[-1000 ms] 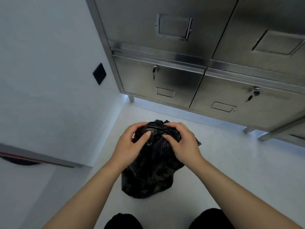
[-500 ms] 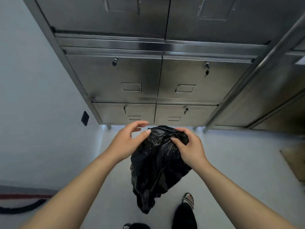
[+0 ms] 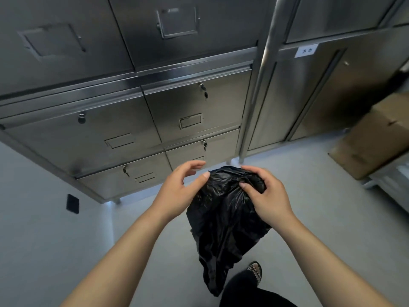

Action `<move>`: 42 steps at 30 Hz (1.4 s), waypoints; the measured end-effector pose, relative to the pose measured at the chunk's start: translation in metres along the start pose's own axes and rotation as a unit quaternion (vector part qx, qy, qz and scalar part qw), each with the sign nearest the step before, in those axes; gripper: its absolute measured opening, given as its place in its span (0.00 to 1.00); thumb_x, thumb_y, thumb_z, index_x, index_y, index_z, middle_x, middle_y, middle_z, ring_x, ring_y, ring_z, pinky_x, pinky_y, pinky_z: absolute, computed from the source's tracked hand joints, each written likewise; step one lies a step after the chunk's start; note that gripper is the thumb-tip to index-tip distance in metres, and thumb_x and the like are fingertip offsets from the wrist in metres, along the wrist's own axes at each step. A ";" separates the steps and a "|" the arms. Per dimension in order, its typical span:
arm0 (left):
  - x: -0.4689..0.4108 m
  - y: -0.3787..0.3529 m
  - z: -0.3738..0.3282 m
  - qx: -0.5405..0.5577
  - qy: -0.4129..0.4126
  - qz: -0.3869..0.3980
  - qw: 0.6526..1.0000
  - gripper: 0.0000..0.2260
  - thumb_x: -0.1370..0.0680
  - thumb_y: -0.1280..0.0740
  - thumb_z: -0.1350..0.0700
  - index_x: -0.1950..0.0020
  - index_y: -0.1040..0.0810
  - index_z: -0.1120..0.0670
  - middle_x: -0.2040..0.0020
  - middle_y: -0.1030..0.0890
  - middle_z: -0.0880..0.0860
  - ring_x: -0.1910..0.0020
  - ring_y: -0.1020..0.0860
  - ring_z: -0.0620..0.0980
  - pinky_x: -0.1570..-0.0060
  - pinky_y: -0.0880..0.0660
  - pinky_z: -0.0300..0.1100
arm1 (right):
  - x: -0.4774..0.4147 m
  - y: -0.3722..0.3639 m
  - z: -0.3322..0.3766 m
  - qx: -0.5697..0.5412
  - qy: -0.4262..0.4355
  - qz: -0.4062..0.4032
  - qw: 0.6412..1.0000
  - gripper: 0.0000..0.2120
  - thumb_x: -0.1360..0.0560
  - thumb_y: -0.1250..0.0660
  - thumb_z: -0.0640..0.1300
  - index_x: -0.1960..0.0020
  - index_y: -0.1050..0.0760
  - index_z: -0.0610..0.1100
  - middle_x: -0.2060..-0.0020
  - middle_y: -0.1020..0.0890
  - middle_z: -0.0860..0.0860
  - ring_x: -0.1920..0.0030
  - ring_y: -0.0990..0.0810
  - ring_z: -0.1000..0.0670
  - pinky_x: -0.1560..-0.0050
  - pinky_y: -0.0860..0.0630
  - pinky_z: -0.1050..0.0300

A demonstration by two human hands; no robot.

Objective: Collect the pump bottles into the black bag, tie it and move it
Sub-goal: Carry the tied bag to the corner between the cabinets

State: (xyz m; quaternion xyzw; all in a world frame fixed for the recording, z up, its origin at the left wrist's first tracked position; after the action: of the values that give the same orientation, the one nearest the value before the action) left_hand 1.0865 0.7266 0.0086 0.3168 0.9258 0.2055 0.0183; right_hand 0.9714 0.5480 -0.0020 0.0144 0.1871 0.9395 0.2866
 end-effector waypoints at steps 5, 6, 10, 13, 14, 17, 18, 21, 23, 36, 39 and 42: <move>-0.050 -0.079 -0.047 -0.021 -0.029 0.060 0.998 0.18 0.32 0.37 0.33 0.44 0.25 0.35 0.41 0.23 0.36 0.39 0.27 0.35 0.39 0.29 0.42 | -0.021 0.080 -0.021 -0.012 -0.017 -0.058 0.998 0.15 0.29 0.29 0.37 0.47 0.23 0.53 0.50 0.20 0.56 0.49 0.23 0.65 0.48 0.31 0.75; -0.062 -0.097 -0.057 -0.030 -0.040 0.074 0.996 0.18 0.31 0.37 0.34 0.44 0.26 0.35 0.41 0.24 0.36 0.40 0.27 0.34 0.40 0.30 0.40 | -0.025 0.100 -0.026 -0.015 -0.019 -0.075 0.997 0.15 0.29 0.29 0.37 0.47 0.23 0.52 0.50 0.20 0.56 0.49 0.23 0.67 0.49 0.31 0.76; -0.106 -0.173 -0.096 -0.043 -0.082 0.128 0.988 0.14 0.26 0.34 0.42 0.41 0.25 0.40 0.40 0.23 0.40 0.39 0.27 0.36 0.41 0.31 0.39 | -0.037 0.183 -0.046 -0.024 -0.034 -0.142 0.989 0.14 0.28 0.29 0.36 0.47 0.23 0.51 0.50 0.20 0.54 0.50 0.23 0.66 0.49 0.30 0.74; -0.138 -0.223 -0.126 -0.030 -0.099 0.160 0.982 0.12 0.24 0.34 0.46 0.41 0.24 0.43 0.40 0.23 0.43 0.39 0.26 0.39 0.36 0.29 0.46 | -0.043 0.240 -0.058 -0.022 -0.051 -0.182 0.982 0.14 0.28 0.29 0.37 0.46 0.23 0.51 0.49 0.19 0.52 0.48 0.21 0.58 0.45 0.26 0.65; -0.148 -0.237 -0.136 -0.028 -0.104 0.171 0.979 0.12 0.24 0.33 0.47 0.41 0.24 0.43 0.41 0.22 0.44 0.39 0.26 0.40 0.36 0.29 0.48 | -0.045 0.256 -0.060 -0.016 -0.053 -0.193 0.980 0.13 0.28 0.30 0.37 0.46 0.23 0.51 0.49 0.19 0.52 0.47 0.21 0.56 0.44 0.26 0.63; -0.176 -0.272 -0.163 -0.021 -0.124 0.201 0.972 0.12 0.25 0.33 0.45 0.42 0.23 0.41 0.41 0.22 0.42 0.40 0.25 0.39 0.36 0.28 0.50 | -0.058 0.293 -0.066 -0.010 -0.057 -0.214 0.975 0.13 0.28 0.30 0.38 0.47 0.23 0.52 0.48 0.19 0.53 0.47 0.21 0.58 0.45 0.26 0.64; -0.185 -0.283 -0.171 -0.021 -0.131 0.211 0.968 0.12 0.26 0.33 0.43 0.43 0.23 0.40 0.42 0.22 0.41 0.41 0.25 0.39 0.37 0.28 0.50 | -0.064 0.302 -0.069 -0.010 -0.058 -0.220 0.974 0.13 0.28 0.30 0.38 0.47 0.23 0.53 0.48 0.19 0.53 0.47 0.21 0.58 0.45 0.26 0.65; -0.214 -0.313 -0.185 -0.030 -0.143 0.230 0.962 0.17 0.30 0.35 0.37 0.43 0.24 0.37 0.42 0.22 0.41 0.41 0.25 0.36 0.38 0.27 0.49 | -0.087 0.325 -0.079 0.008 -0.055 -0.237 0.970 0.13 0.28 0.29 0.39 0.47 0.23 0.54 0.48 0.20 0.55 0.47 0.22 0.60 0.45 0.28 0.67; -0.235 -0.330 -0.189 -0.035 -0.144 0.242 0.959 0.20 0.33 0.36 0.34 0.43 0.25 0.36 0.42 0.22 0.41 0.42 0.26 0.34 0.38 0.27 0.47 | -0.107 0.340 -0.085 0.022 -0.048 -0.249 0.967 0.14 0.28 0.29 0.39 0.47 0.23 0.54 0.50 0.21 0.58 0.48 0.24 0.64 0.48 0.30 0.73; -0.449 -0.424 -0.285 0.034 -0.197 0.291 0.936 0.15 0.25 0.33 0.49 0.39 0.25 0.46 0.42 0.23 0.43 0.45 0.25 0.32 0.50 0.31 0.24 | -0.282 0.480 -0.113 0.097 -0.064 -0.380 0.917 0.14 0.28 0.29 0.40 0.50 0.24 0.59 0.49 0.20 0.57 0.47 0.23 0.60 0.46 0.27 0.66; -0.494 -0.451 -0.317 0.032 -0.226 0.322 0.919 0.15 0.25 0.32 0.47 0.39 0.25 0.44 0.42 0.22 0.43 0.44 0.24 0.37 0.45 0.30 0.31 | -0.315 0.514 -0.116 0.097 -0.070 -0.422 0.899 0.13 0.27 0.29 0.39 0.48 0.23 0.55 0.48 0.19 0.53 0.46 0.22 0.55 0.43 0.25 0.57; -0.530 -0.482 -0.342 0.034 -0.246 0.350 0.903 0.15 0.26 0.31 0.45 0.40 0.25 0.42 0.43 0.22 0.42 0.44 0.23 0.38 0.40 0.28 0.41 | -0.341 0.546 -0.121 0.095 -0.068 -0.457 0.882 0.13 0.28 0.29 0.39 0.49 0.23 0.55 0.48 0.19 0.51 0.47 0.21 0.54 0.43 0.24 0.55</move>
State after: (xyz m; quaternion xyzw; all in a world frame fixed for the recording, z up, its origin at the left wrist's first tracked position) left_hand 1.1749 -0.0591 0.0818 0.6614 0.7277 0.0824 0.1620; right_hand 0.9488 -0.0966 0.1095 0.0179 0.2410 0.6792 0.6930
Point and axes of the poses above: each hand's wrist, its own x-axis away from the middle knuckle, its own y-axis out of the back of the hand, z = x × y, the point moved 5 cm from there along -x, towards the middle knuckle
